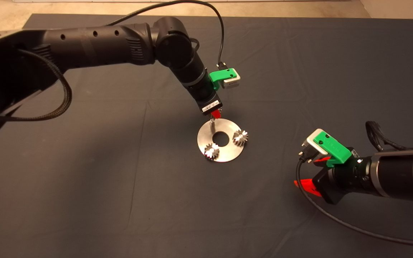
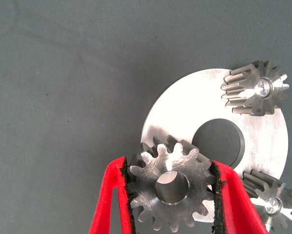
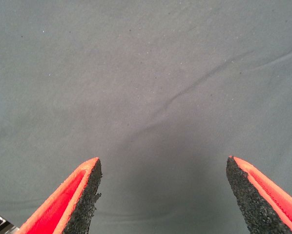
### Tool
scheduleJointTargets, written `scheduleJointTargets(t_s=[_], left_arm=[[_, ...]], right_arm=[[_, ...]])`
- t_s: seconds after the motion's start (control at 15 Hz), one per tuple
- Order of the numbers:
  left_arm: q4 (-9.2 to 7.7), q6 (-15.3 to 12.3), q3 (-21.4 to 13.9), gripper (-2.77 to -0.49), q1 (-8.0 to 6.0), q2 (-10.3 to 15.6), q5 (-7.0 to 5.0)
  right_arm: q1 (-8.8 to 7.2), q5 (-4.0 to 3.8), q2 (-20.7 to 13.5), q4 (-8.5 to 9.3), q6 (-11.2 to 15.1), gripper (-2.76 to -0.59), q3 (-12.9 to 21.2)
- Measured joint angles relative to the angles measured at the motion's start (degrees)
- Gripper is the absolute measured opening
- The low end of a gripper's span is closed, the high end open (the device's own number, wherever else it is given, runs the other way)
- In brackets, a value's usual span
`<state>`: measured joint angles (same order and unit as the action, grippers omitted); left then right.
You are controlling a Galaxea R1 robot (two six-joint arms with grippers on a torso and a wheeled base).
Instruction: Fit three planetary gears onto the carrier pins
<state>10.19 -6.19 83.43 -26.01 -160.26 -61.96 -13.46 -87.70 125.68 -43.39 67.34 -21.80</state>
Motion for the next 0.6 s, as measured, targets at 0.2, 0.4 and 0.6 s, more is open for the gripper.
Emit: scheduleJointTargets(t_s=[0.2,0.4,0.6], left_arm=[[0.22,0.0,-0.9,-2.67,1.44,0.1,0.12],[0.99,0.0,-0.9,-2.67,1.74,0.1,0.20],[1.40,0.0,-0.9,-2.67,2.10,0.1,0.28]], right_arm=[[-0.56,0.00,-0.2,0.37,0.0,-1.47,0.0],[-0.59,0.00,-0.2,0.48,0.0,-1.47,0.0],[-0.73,-0.04,-0.2,0.63,0.0,-1.47,0.0]])
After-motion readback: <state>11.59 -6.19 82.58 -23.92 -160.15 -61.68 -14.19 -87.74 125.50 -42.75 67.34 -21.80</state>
